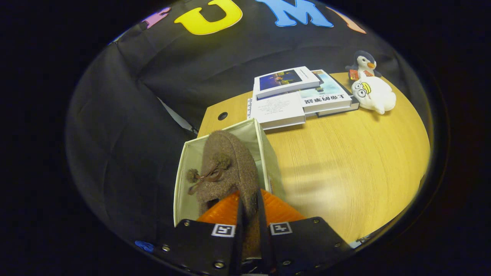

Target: Open the storage box then place both shoes into the box .Put the left shoe in first, then the right shoe, with the right side of both shoes facing outward in a uniform manner.

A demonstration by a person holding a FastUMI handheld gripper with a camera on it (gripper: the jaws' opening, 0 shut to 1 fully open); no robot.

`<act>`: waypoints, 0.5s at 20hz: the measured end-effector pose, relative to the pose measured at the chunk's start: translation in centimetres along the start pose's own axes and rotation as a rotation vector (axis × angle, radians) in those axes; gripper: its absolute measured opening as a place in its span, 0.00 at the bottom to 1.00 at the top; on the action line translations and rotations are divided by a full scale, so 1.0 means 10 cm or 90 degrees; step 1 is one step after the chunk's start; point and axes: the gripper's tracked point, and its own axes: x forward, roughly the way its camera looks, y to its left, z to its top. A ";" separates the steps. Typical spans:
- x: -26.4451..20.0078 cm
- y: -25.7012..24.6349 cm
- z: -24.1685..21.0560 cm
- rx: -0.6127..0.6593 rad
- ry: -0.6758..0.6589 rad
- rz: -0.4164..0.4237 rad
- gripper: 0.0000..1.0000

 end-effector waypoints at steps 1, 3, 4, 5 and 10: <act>-0.04 0.01 0.08 -0.009 -0.026 -0.003 0.33; -0.08 -0.03 0.20 -0.044 -0.063 -0.020 0.76; -0.20 -0.03 0.26 -0.061 -0.078 -0.018 0.98; -0.21 0.00 0.31 -0.073 -0.091 -0.012 0.98; -0.63 -0.05 0.58 -0.142 -0.163 0.005 0.98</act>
